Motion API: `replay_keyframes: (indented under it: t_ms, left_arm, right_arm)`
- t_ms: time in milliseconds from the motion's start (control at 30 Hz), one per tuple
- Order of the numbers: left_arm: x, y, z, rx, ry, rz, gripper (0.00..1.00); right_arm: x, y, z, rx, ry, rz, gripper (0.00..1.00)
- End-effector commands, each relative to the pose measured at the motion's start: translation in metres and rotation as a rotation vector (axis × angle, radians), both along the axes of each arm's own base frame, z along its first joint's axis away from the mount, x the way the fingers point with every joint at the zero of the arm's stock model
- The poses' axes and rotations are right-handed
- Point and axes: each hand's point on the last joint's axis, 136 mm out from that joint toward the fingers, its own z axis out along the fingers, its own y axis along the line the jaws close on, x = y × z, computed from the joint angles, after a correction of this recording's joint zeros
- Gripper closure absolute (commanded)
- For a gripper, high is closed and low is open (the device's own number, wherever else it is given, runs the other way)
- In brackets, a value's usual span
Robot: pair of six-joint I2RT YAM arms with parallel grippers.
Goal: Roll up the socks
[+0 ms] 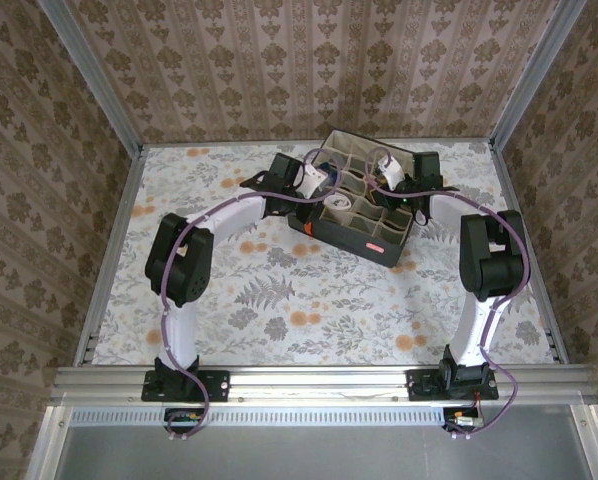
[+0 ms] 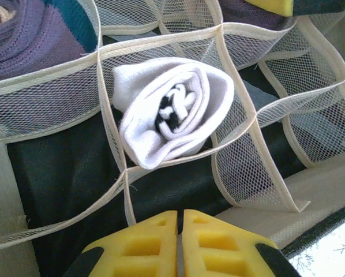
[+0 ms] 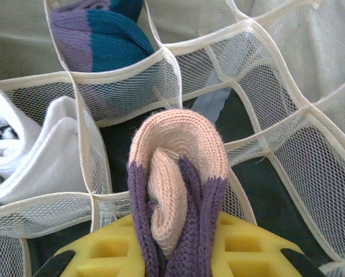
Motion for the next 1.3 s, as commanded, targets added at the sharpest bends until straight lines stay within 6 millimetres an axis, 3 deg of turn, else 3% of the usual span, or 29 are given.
replay_keyframes:
  t_ms: [0,233,400,667,800,933,1133,1167,1200,1267]
  left_arm:
    - [-0.001,0.012,-0.024,0.048,0.084,0.041,1.00]
    - [0.000,0.016,-0.019,0.048,0.073,0.046,1.00]
    - [0.002,0.016,-0.011,0.036,0.061,0.048,1.00]
    - [0.008,0.015,0.017,0.008,0.010,0.042,1.00]
    - [0.010,0.018,0.045,-0.011,-0.045,0.031,0.88]
    - [0.007,0.025,0.077,-0.045,-0.113,0.025,0.72]
    - [-0.005,0.051,0.112,-0.084,-0.203,0.072,0.55]
    - [-0.007,0.059,0.111,-0.073,-0.214,0.090,0.54]
    - [-0.008,0.068,0.109,-0.063,-0.229,0.117,0.52]
    - [-0.012,0.087,0.104,-0.057,-0.239,0.164,0.51]
  right_arm:
    - [-0.003,0.005,0.017,0.011,-0.023,0.052,0.83]
    - [0.004,0.004,0.030,0.050,-0.058,0.009,0.52]
    - [0.008,-0.001,0.049,0.077,-0.081,-0.018,0.40]
    - [0.010,-0.005,0.092,0.110,-0.145,-0.043,0.35]
    - [0.003,-0.011,0.121,0.133,-0.199,-0.078,0.34]
    - [-0.012,-0.026,0.146,0.142,-0.243,-0.151,0.32]
    - [-0.053,-0.054,0.151,0.108,-0.242,-0.315,0.24]
    - [-0.064,-0.058,0.155,0.115,-0.243,-0.342,0.17]
    - [-0.077,-0.059,0.156,0.126,-0.243,-0.356,0.00]
    - [-0.099,-0.061,0.154,0.141,-0.249,-0.380,0.00]
